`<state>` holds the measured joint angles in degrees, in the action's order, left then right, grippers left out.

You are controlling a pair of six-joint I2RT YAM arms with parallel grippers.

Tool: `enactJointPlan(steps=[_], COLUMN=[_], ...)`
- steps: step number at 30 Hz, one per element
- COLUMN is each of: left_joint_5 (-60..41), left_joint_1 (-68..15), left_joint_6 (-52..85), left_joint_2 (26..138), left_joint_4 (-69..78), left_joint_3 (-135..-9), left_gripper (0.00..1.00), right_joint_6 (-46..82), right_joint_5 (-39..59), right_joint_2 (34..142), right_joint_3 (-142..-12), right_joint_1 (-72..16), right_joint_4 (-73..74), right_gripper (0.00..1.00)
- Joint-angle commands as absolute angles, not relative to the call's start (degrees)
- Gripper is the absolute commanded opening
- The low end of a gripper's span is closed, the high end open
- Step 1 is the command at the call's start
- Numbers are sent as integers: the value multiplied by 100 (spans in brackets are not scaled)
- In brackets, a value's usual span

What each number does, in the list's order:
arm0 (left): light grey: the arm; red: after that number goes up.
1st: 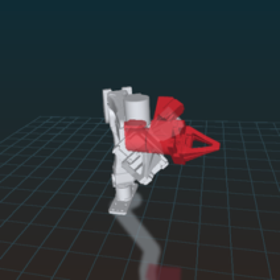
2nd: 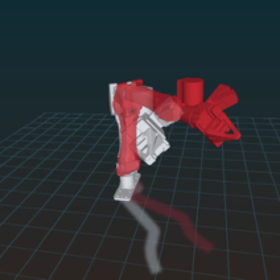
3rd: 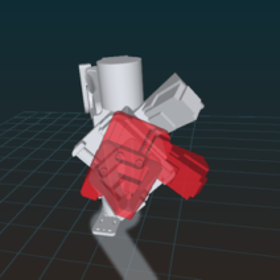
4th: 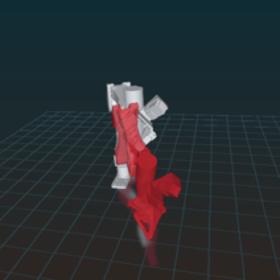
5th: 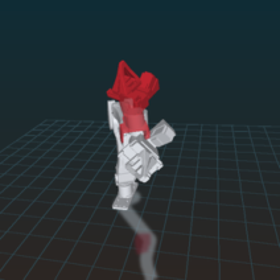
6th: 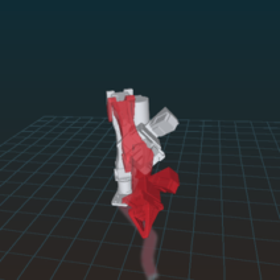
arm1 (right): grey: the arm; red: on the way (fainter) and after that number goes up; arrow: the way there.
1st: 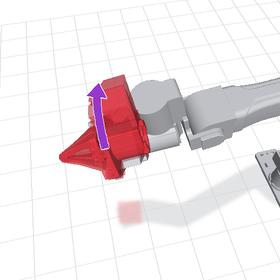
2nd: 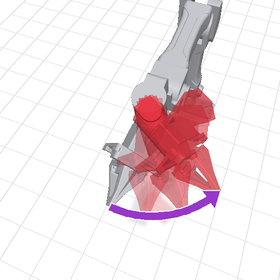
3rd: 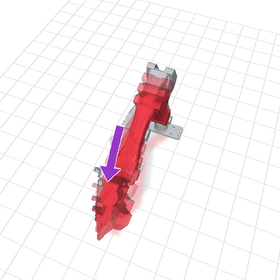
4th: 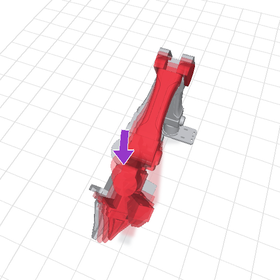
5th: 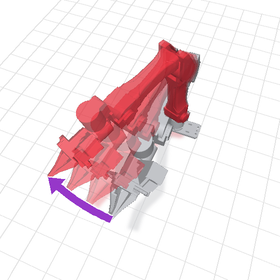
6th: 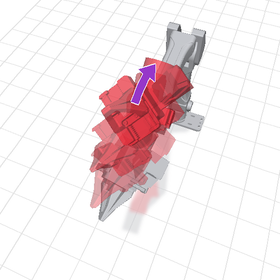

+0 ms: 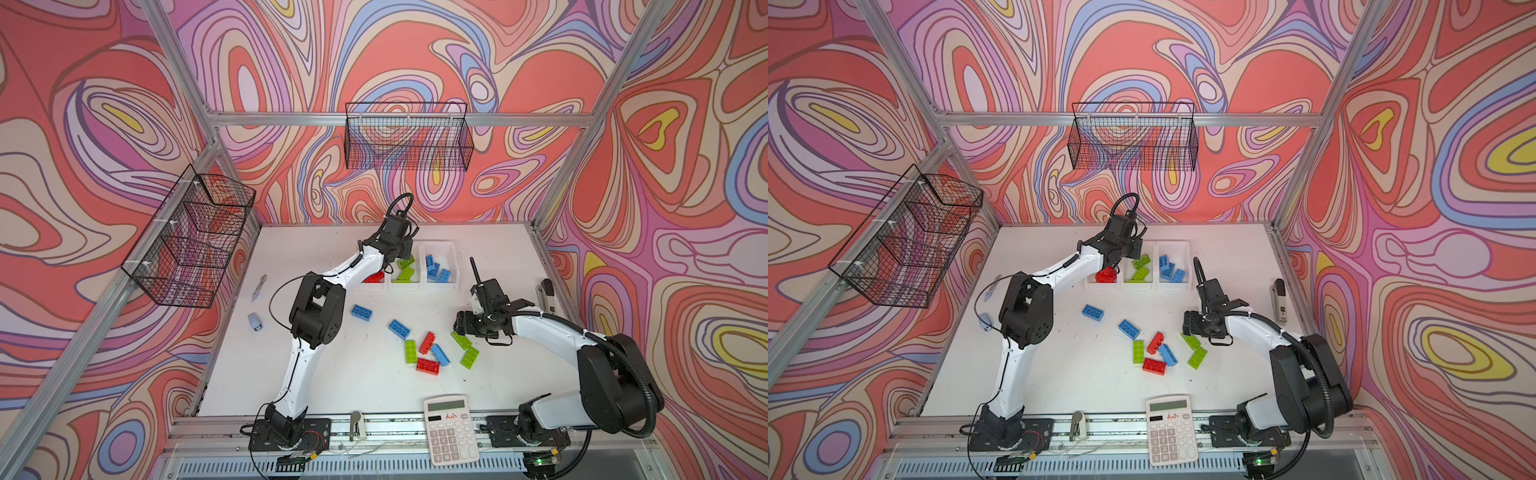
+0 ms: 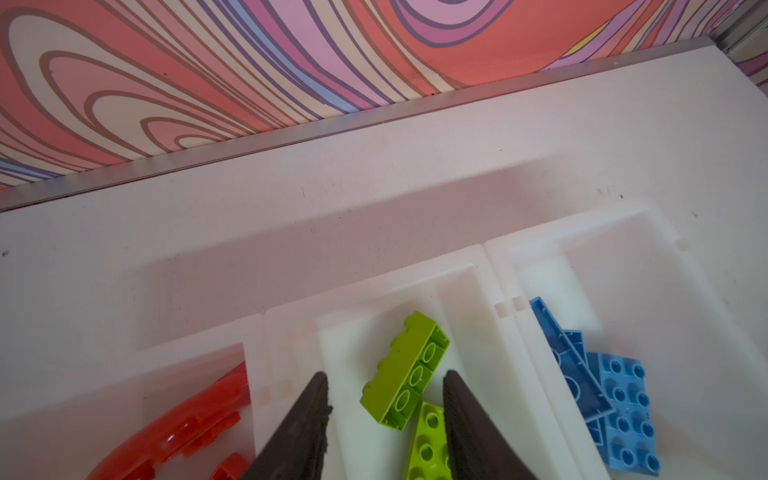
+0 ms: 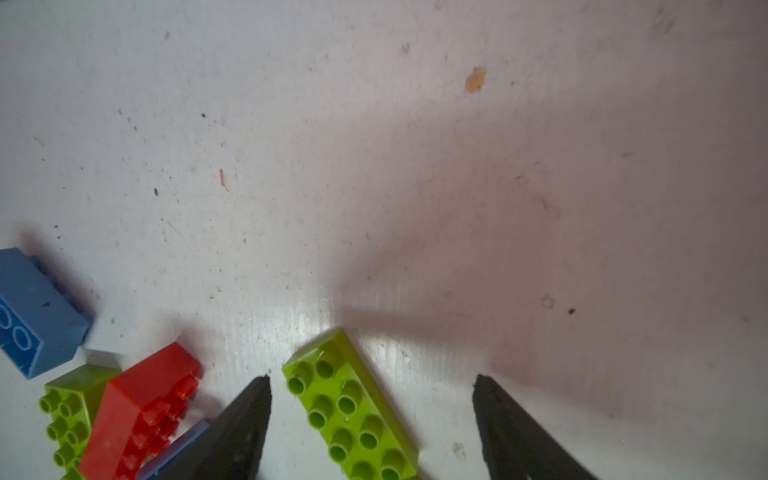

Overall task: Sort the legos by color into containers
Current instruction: 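Drop the lime-green brick into the green compartment while the right gripper lowers, then close the right gripper on a lime-green brick on the table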

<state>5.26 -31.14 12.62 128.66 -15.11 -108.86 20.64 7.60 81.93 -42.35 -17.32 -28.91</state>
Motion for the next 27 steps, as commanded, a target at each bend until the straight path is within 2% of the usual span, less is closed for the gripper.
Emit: enactJointPlan(steps=[1,14,27], left_joint_5=[513,611,543], left_joint_1=[-3115,-3050,-3051], left_joint_6=[1215,1190,1546], left_joint_2=[12411,10493,9826], left_joint_4=[-1545,-902,-738], left_joint_3=[-10632,-8414,-7247], left_gripper=[49,49,49], right_joint_6=[2161,2230,2357], right_joint_5=[793,682,626], right_joint_2=[8292,8167,8217], right_joint_3=[-4140,-4037,-3947], right_joint_1=[-1723,-1818,-2100], right_joint_4=[-2909,-2936,-2828], right_gripper=[78,69,65])
